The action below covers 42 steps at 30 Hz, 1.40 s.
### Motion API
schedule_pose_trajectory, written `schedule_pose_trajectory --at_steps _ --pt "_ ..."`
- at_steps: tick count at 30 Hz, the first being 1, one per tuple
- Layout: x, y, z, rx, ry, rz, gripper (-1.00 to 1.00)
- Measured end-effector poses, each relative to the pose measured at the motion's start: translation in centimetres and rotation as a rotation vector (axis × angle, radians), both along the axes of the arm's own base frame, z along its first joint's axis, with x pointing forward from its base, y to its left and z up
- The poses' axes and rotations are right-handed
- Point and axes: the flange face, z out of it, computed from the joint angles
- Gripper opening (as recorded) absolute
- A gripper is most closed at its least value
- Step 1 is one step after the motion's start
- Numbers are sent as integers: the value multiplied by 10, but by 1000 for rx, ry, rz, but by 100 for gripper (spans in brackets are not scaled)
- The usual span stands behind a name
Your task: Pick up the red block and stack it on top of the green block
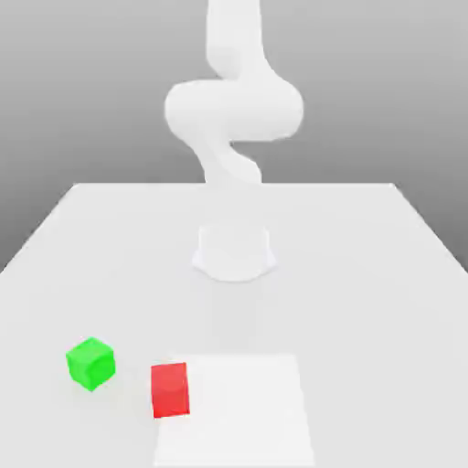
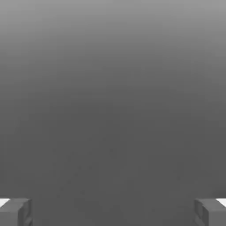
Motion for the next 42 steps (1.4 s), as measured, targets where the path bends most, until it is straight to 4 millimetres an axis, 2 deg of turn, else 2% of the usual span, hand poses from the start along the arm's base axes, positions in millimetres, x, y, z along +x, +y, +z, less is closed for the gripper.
schedule_pose_trajectory --at_steps 5,8,11,15,20,23,25,29,30,37,42 --pt "49 -20 -99 179 161 -212 0" --pt "67 -31 -160 264 254 -351 0" --pt "75 -41 -221 333 342 -500 0" --pt "73 -53 -301 401 451 -712 0" --pt "49 -71 -395 448 564 -1003 0" --pt "27 -80 -445 453 613 -1174 0" --pt "24 -79 -469 450 623 -1205 0" --pt "22 -79 -512 449 627 -1215 0" --pt "21 -79 -519 450 627 -1215 -100" --pt "21 -79 -519 450 625 -1215 -100" --pt "22 -79 -472 450 624 -1215 -100"
